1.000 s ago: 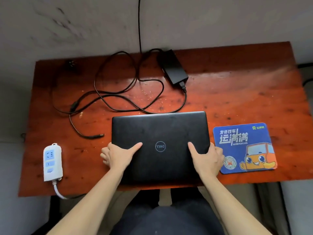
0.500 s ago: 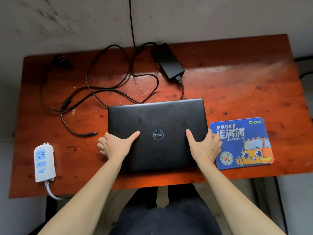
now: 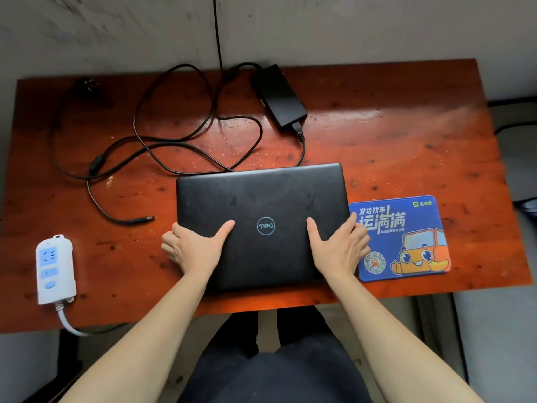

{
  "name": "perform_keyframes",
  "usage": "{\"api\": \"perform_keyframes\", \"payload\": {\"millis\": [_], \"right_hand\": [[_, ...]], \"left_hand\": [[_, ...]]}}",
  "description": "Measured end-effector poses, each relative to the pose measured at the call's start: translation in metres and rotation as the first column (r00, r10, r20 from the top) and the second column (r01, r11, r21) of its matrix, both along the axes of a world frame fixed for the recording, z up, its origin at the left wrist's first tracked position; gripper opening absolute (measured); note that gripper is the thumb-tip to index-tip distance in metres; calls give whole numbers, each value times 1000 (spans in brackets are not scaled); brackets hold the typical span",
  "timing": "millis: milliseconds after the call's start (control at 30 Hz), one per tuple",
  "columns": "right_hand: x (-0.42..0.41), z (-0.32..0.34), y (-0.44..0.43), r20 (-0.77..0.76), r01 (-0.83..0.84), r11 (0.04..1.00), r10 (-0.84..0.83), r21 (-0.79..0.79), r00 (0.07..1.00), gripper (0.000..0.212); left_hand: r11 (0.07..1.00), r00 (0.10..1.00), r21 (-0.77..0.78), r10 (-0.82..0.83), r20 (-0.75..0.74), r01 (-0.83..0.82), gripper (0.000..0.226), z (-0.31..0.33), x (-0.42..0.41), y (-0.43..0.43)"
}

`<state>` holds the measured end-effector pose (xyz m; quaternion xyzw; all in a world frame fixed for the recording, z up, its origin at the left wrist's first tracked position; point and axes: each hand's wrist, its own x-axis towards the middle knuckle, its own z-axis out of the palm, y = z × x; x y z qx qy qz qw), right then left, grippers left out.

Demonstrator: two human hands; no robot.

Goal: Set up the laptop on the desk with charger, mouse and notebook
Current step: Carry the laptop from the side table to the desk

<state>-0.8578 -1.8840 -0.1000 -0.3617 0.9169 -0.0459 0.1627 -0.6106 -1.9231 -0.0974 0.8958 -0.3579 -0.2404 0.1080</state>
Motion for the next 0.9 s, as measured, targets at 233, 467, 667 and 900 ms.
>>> {"api": "perform_keyframes", "payload": {"millis": [233, 467, 667, 900], "right_hand": [[-1, -3, 2, -26, -35, 999, 35, -13, 999, 112], [-10, 0, -1, 62, -47, 999, 46, 20, 997, 112], [-17, 35, -34, 130, -332, 922, 360, -197, 924, 84], [21, 70, -104, 244, -558, 701, 694, -444, 677, 53]], "left_hand": [[999, 999, -9, -33, 0, 33, 128, -1, 8, -3], [988, 990, 75, -140, 29, 138, 123, 5, 11, -11], [980, 973, -114, -140, 184, 163, 48, 51, 17, -24], [921, 937, -267, -205, 281, 282, 31, 99, 47, -20]]}}
